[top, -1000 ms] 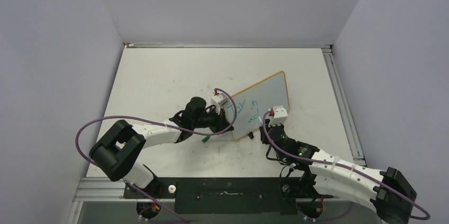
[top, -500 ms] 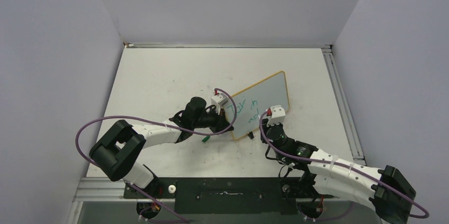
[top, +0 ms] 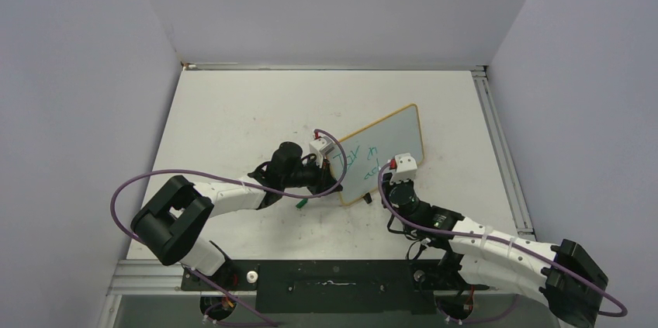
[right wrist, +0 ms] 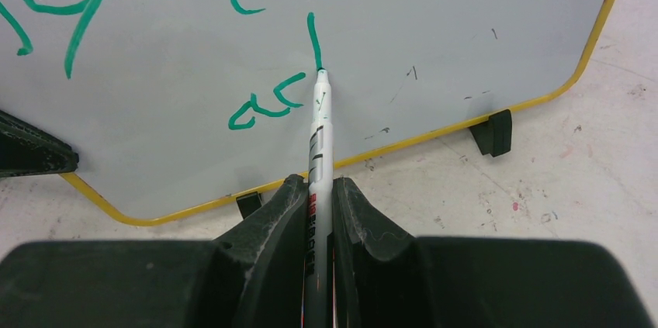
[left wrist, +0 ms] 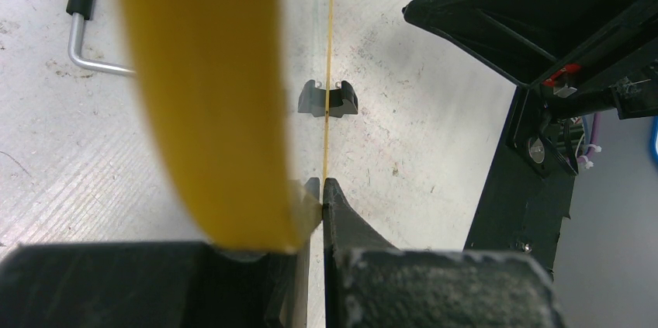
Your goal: Write a sentence on the whiteboard
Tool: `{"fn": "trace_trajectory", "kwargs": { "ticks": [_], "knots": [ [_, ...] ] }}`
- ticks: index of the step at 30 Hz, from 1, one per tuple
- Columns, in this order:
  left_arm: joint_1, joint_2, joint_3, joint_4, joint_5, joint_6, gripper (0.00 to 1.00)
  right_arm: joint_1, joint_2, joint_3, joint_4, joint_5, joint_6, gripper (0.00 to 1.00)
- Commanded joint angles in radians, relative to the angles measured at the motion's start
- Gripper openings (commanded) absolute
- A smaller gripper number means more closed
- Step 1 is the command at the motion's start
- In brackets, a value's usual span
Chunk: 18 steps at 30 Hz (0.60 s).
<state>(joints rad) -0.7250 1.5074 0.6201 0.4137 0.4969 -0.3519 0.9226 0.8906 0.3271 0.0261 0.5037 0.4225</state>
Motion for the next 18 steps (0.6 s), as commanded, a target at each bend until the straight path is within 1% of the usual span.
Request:
{"fn": "trace_trajectory", "kwargs": {
  "ticks": [1,8,18],
  "knots": [
    [-0.015,0.001,0.029,-0.025,0.031,0.007,0.0,-0.008,0.013,0.038,0.06,0.037,-0.016,0.05],
    [-0.015,0.001,0.027,-0.024,0.031,0.005,0.0,-0.014,0.026,0.046,0.071,0.058,-0.022,0.05],
    [-0.016,-0.001,0.026,-0.022,0.031,0.005,0.0,-0.019,0.041,0.049,0.052,0.04,-0.006,0.05]
  ]
}}
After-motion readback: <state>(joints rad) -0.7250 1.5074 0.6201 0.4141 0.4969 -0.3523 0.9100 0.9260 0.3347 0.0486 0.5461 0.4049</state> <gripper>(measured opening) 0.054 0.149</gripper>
